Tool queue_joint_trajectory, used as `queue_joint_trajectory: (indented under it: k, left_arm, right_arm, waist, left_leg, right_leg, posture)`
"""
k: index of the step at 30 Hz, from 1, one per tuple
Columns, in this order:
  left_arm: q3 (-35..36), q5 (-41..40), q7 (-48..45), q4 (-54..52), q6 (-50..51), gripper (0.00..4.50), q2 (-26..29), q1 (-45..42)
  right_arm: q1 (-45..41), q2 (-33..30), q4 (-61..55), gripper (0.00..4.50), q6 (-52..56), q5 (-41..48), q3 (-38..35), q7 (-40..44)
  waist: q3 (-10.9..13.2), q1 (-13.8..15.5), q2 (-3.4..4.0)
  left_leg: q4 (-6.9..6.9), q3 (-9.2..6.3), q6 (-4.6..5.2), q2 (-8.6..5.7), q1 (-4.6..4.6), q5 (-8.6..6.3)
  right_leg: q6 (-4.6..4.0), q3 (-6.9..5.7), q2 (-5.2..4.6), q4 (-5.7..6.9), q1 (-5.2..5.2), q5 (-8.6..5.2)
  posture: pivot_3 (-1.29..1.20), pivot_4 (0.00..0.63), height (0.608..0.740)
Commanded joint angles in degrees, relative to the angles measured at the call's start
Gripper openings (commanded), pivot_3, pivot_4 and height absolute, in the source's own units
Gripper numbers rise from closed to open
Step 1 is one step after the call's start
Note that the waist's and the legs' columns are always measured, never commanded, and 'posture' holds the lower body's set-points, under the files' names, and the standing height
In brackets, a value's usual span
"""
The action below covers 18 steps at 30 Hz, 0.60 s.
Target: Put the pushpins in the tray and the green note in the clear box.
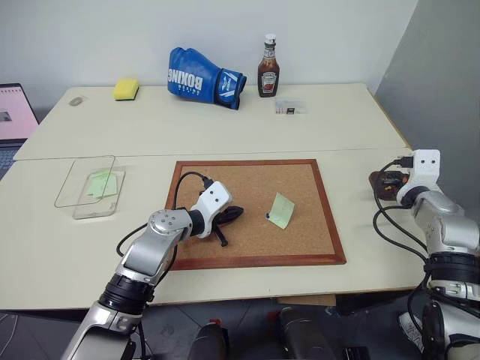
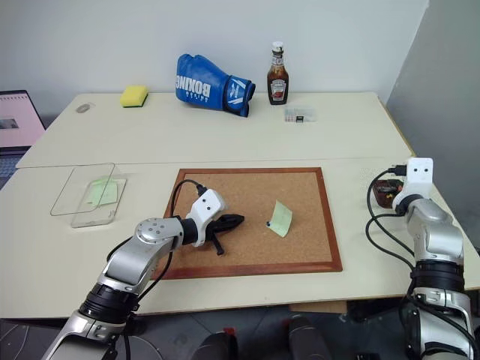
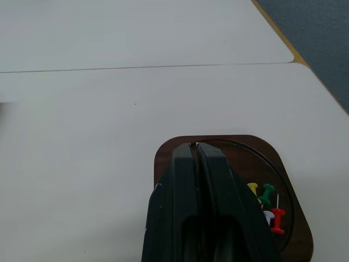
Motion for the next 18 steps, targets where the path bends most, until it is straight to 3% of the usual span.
queue_joint_trajectory:
  k: [1,8,18]
  left_arm:
    - [-2.0,2.2,-0.5,2.4,1.5,0.0,1.1,2.0]
    - [-1.9,2.2,-0.1,1.9,1.7,0.0,1.2,2.5]
    - [-2.2,2.1,0.3,1.5,2.0,0.0,0.8,3.0]
  right_arm:
    - [-2.1,0.0,3.0,0.25,-3.7,-0.6,-0.1,0.2]
    - [-3.5,-0.9,7.9,1.83,-7.7,-2.3,0.7,0.3]
    - [-2.6,-1.5,6.2,3.99,-11.0,-2.9,0.8,2.0]
  waist:
    - [0.0,0.0,0.0]
    - [0.0,-0.5,0.0]
    - [0.0,-0.7,0.0]
  left_leg:
    - [0.0,0.0,0.0,0.0,0.0,0.0]
    - [-0.01,0.0,0.0,-0.01,0.0,0.0]
    - [-0.01,0.0,0.0,-0.01,0.0,0.0]
  right_leg:
    - [0.0,0.0,0.0,0.0,0.0,0.0]
    - [0.0,0.01,0.0,0.01,0.0,0.0]
    - [0.0,0.01,0.0,0.02,0.01,0.0]
  posture:
    - [0.0,0.15,0.74]
    - [0.0,0.15,0.74]
    - [0.0,0.15,0.74]
